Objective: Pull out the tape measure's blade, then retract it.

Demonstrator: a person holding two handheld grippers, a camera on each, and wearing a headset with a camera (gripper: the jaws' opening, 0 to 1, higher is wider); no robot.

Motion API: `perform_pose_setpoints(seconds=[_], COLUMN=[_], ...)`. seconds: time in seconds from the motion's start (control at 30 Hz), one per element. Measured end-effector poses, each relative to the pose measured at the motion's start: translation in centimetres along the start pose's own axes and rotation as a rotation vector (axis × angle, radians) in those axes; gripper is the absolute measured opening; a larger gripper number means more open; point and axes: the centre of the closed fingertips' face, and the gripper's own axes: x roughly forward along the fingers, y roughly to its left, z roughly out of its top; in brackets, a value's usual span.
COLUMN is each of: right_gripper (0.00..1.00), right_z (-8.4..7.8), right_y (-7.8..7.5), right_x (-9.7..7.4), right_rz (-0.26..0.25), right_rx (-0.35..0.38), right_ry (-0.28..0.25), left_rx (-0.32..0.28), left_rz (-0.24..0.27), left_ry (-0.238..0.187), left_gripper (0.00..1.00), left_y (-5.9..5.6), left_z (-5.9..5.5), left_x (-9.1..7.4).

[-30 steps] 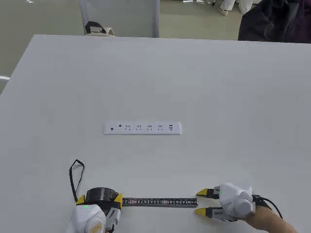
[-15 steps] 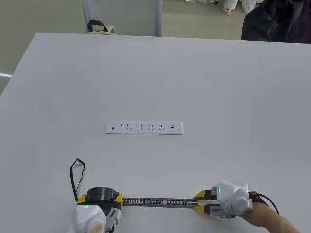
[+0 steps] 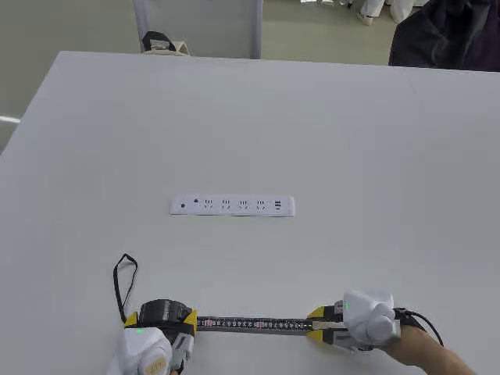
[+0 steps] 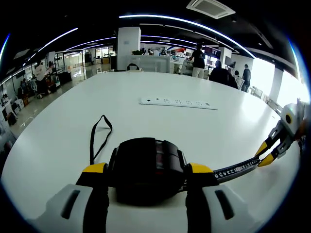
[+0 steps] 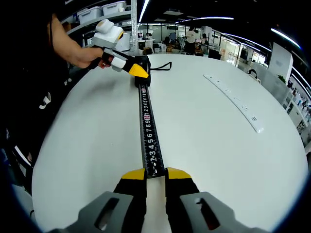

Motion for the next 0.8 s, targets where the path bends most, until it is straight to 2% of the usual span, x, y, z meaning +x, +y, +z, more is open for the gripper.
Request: perform_pose_setpoints(seconds=[0.3,0.63,0.73,0.8], right_gripper=[0.12,0.13,0.13,0.13], right_z=[0.9,1.1,1.2,1.2], right_y=[0.1,0.3,0.3,0.3], right_x=[0.7,1.0,0.9,1.0], right_rz=[0.003,0.007,0.004,0.003], right_rx=[-0.004,-0.003,-0.004,-0.006], right_ry=[-0.01,-0.011,-0.008,-0.007], left_rx=[-0.005,-0.015,-0.045,-0.045], left_rz=[0.001,0.013,0.019,0.03], left_ry=[0.0,0.007,0.005,0.006], left_gripper=[0.61,0.65,0.7,0.73], left_y=[-0.1,-0.1,-0.3,-0.5], left_z=[0.2,0.0,0.0,0.0], left_x=[-0.3,0.1,0.4,0.5])
